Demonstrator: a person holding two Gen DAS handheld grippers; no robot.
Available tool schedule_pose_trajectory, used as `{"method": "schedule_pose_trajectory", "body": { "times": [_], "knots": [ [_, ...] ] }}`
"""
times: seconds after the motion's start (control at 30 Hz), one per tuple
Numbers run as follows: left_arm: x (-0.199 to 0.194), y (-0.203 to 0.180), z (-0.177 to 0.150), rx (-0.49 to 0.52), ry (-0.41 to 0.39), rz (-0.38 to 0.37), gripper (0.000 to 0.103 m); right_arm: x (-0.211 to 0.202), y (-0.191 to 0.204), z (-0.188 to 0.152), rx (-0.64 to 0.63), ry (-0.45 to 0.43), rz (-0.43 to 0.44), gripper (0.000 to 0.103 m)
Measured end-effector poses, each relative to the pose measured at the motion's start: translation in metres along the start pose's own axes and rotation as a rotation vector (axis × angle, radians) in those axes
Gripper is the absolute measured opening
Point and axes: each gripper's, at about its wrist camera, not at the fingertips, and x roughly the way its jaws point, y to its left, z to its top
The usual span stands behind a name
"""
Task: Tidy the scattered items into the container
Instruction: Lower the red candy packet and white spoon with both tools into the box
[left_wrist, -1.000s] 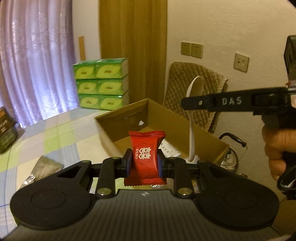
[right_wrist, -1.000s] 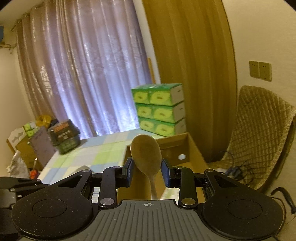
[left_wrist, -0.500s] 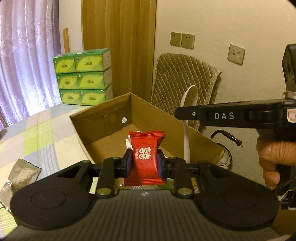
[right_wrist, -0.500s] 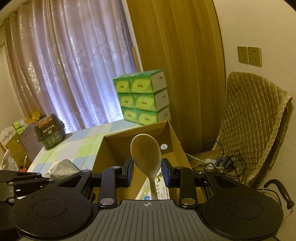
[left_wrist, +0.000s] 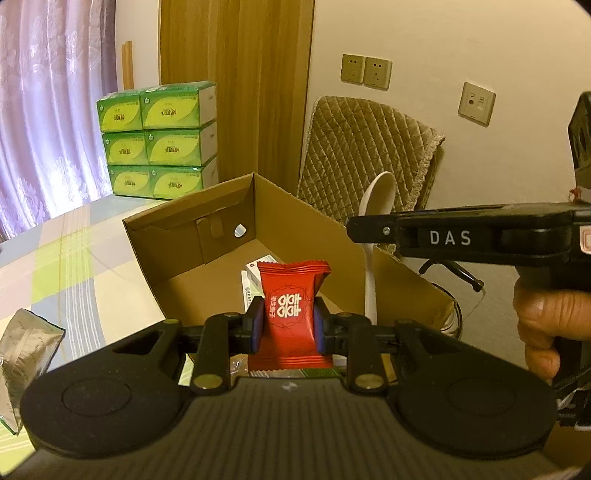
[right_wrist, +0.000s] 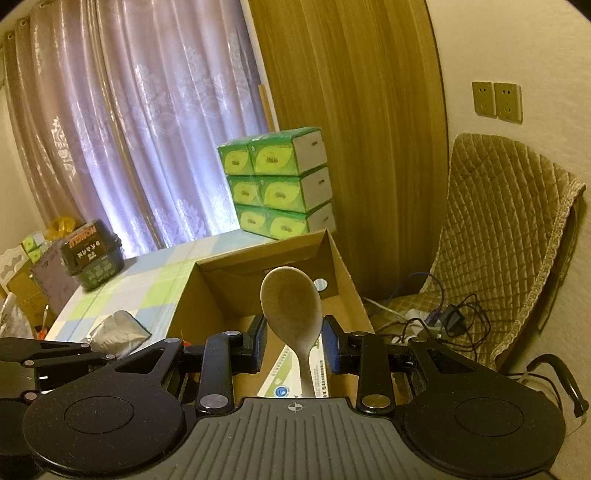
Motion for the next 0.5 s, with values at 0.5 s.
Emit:
{"method": "schedule_pose_trajectory", "body": {
  "times": [0.5],
  "knots": [
    [0.001, 0.011, -0.004, -0.012, -0.006, 0.034, 0.038, 0.008, 0.005, 0.000, -0.015, 0.011, 0.002, 0.035]
  ]
}}
